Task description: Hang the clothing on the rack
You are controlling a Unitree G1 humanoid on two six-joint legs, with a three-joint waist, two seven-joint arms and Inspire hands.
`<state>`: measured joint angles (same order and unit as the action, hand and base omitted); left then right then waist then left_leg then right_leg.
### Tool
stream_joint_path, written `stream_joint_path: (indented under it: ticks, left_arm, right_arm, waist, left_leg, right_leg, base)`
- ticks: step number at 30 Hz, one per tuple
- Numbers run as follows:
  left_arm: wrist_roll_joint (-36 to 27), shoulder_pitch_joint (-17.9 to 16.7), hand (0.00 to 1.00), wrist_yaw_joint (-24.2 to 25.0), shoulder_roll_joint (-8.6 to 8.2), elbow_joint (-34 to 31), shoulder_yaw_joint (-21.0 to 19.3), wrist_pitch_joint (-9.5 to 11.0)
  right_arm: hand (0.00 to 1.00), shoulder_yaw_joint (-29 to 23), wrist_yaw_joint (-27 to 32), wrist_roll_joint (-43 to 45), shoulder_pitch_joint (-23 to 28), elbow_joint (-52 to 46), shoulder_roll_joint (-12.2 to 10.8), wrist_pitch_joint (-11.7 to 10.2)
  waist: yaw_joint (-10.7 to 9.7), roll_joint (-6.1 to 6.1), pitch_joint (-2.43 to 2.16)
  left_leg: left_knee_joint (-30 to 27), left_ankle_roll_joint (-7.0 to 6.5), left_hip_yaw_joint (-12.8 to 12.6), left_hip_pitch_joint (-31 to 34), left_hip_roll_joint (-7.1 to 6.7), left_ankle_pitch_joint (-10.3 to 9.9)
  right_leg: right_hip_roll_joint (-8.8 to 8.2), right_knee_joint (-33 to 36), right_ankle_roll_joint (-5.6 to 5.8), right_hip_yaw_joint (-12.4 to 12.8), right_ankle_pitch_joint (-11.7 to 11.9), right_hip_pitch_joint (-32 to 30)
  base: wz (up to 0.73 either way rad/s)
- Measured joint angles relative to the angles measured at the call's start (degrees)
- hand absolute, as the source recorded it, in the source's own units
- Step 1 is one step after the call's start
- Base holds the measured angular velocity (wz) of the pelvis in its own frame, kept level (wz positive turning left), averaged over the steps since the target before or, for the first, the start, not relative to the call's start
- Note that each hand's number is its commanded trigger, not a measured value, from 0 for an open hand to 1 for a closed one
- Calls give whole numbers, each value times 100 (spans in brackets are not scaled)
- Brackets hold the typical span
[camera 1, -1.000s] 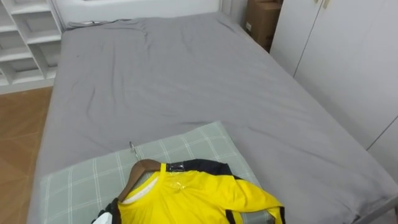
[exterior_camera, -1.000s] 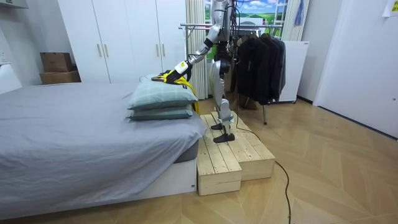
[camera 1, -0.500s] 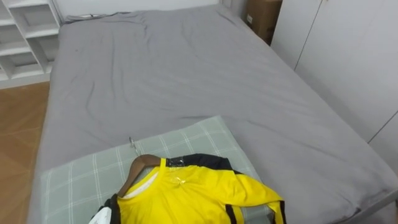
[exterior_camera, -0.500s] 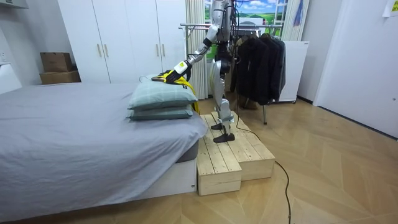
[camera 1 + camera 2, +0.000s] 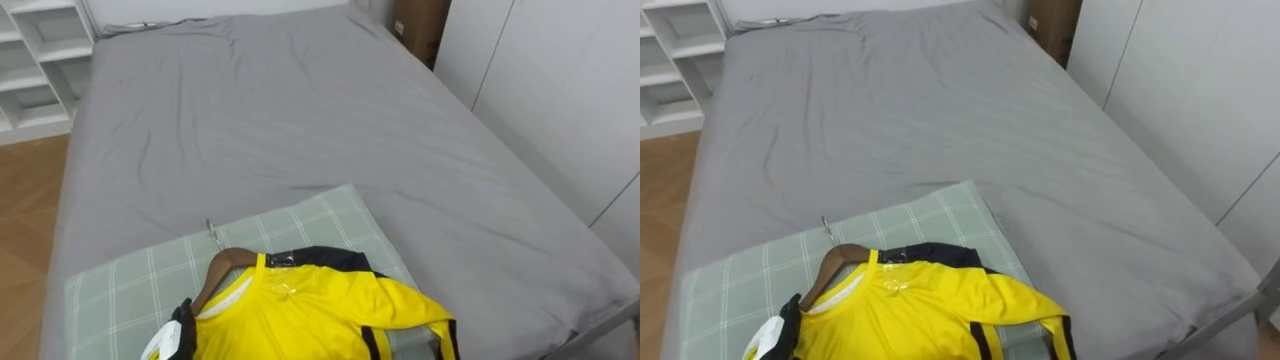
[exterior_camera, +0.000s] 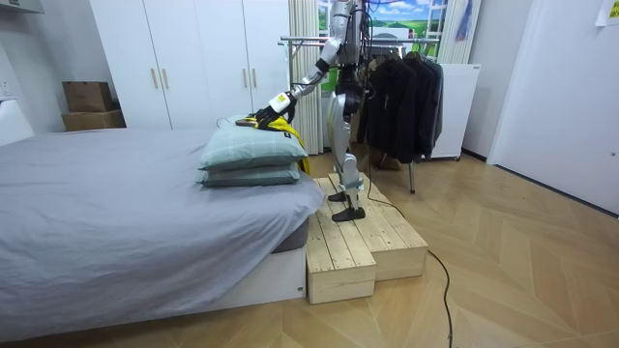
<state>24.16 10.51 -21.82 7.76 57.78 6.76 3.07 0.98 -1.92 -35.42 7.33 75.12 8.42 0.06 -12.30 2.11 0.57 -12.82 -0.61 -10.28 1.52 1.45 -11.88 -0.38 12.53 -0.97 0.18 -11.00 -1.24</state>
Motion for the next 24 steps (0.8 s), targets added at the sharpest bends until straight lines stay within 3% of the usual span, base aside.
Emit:
stream_joint_path:
  ticks: [5,8,13,18,24]
  left_arm:
    - [-2,31,0,4,73,-12,-36,-1]
    - [-234,139,0,6,145,14,-45,-2]
    - [-350,208,0,17,181,39,-109,-2]
    - [-444,218,0,32,177,39,-102,-2]
    - [-444,273,0,32,178,39,-104,-2]
  right_arm:
    - [0,-3,-2,8,39,55,0,2]
    - [0,16,-6,-27,44,78,0,4]
    - [0,20,-10,-27,43,81,-22,4]
    - [0,0,-2,-7,44,89,-13,4]
    - [0,1,-9,-5,58,122,-9,8]
  waist:
    - [-4,74,-50]
    - [22,91,-54]
    - [22,68,-39]
    - [-17,-29,42]
    - [-20,-77,36]
  left_leg:
    - [0,0,-9,9,-2,0]
    - [3,0,-50,-12,4,0]
    - [11,0,-60,-23,14,-1]
    - [13,1,-65,-7,25,-3]
    - [28,2,-79,-5,26,-2]
  right_leg:
    - [0,8,4,23,-5,-41]
    - [3,16,4,60,-3,-43]
    - [16,20,0,94,3,-27]
    - [34,31,-7,114,11,-35]
    - [39,29,-9,132,9,-86]
  base:
    - [-1]
    - [-6]
    - [-3]
    - [0]
    - [0]
